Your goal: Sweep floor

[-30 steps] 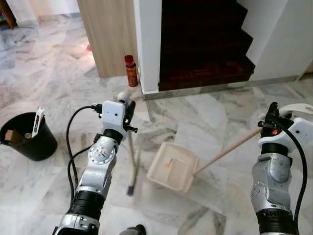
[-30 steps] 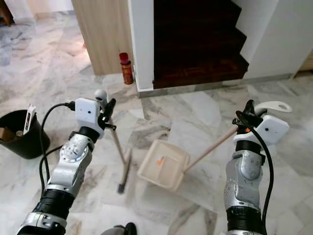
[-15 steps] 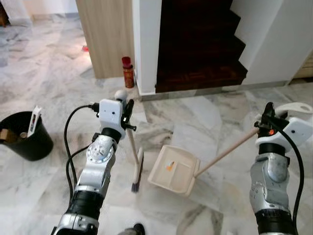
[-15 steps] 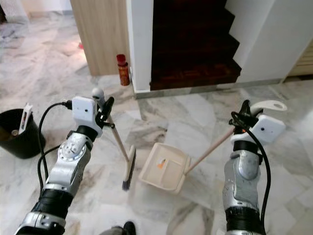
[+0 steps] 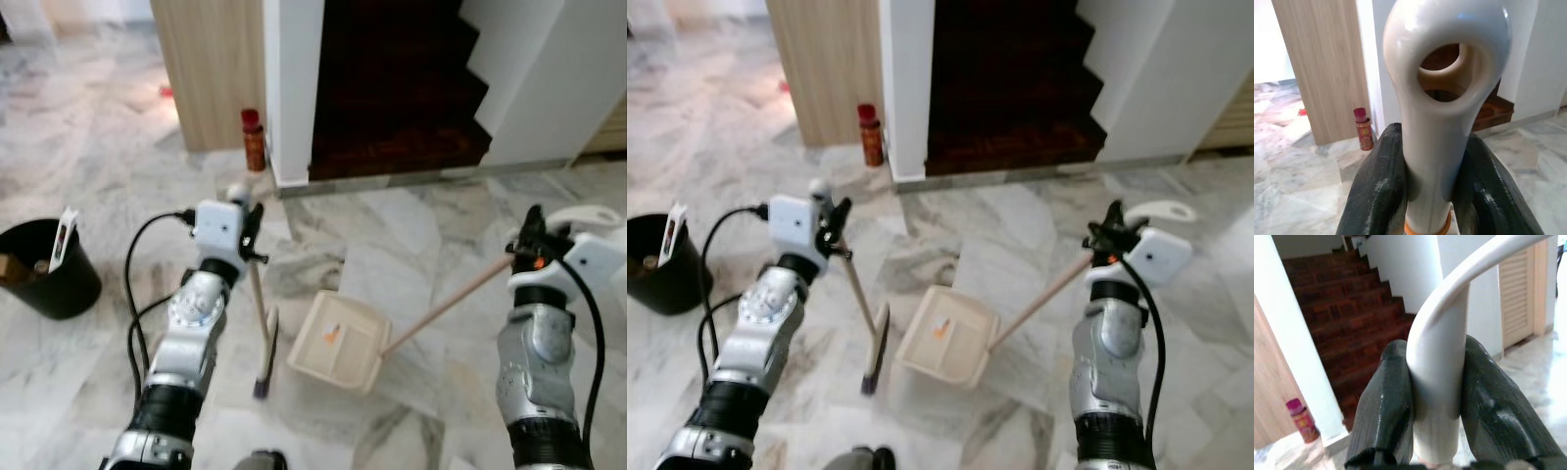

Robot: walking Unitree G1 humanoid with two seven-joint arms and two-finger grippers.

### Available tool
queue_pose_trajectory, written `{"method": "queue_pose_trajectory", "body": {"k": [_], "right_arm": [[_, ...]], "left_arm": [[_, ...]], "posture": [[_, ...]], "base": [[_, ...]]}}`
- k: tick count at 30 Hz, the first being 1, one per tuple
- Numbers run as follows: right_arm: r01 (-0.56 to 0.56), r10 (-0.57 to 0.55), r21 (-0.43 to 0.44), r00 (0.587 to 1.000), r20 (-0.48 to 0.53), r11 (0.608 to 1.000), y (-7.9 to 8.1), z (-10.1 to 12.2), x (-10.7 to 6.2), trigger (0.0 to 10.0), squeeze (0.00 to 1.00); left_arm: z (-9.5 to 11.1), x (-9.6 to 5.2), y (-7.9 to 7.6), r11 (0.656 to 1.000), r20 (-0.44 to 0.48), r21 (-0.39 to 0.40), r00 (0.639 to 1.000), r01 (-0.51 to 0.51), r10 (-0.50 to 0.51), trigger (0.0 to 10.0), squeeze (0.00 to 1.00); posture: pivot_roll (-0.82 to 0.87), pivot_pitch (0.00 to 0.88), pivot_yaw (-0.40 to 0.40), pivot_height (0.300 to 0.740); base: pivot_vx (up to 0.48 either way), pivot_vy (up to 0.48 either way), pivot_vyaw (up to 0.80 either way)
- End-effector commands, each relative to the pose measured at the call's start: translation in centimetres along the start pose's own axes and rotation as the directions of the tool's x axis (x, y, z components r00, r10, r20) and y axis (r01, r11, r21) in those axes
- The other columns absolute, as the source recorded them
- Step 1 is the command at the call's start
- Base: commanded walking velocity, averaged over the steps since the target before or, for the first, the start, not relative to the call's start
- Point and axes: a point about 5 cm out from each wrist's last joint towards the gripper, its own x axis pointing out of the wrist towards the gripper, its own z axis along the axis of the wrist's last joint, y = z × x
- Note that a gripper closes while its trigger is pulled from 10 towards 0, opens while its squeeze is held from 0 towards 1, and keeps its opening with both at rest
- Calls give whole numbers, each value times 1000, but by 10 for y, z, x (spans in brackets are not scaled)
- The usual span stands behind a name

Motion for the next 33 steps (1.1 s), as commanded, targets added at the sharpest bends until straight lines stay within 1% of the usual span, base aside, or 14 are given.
{"method": "queue_pose_trajectory", "body": {"k": [1, 13, 18, 28, 33], "right_arm": [[14, -14, 7, 998, 56, 1000, -5, 13, 5, 10000, 0], [11, -12, 11, 998, 57, 1000, -3, 14, 5, 10000, 0], [-16, 16, 12, 999, 47, 1000, 2, 12, 4, 10000, 0], [-15, 14, 11, 998, 53, 1000, 0, 13, 5, 10000, 0], [-26, 25, 11, 999, 48, 1000, 1, 13, 5, 10000, 0]], "left_arm": [[13, 4, -4, 1000, 54, -2, 998, 8, -8, 10000, 0], [13, 4, -4, 1000, 54, -3, 999, 9, -9, 10000, 0], [16, 7, -3, 1000, 70, 3, 998, 7, -7, 10000, 0], [16, 7, -3, 1000, 70, 5, 998, 7, -7, 10000, 0], [17, 8, -1, 1000, 72, 10, 997, 2, -3, 10000, 0]], "posture": [[78, 115, -48, 740], [83, 116, -44, 740], [78, 105, -50, 740], [76, 90, -49, 740], [76, 85, -49, 740]], "base": [[0, 0, 0], [0, 0, 0], [0, 294, 0], [0, 302, 0], [0, 304, 0]]}}
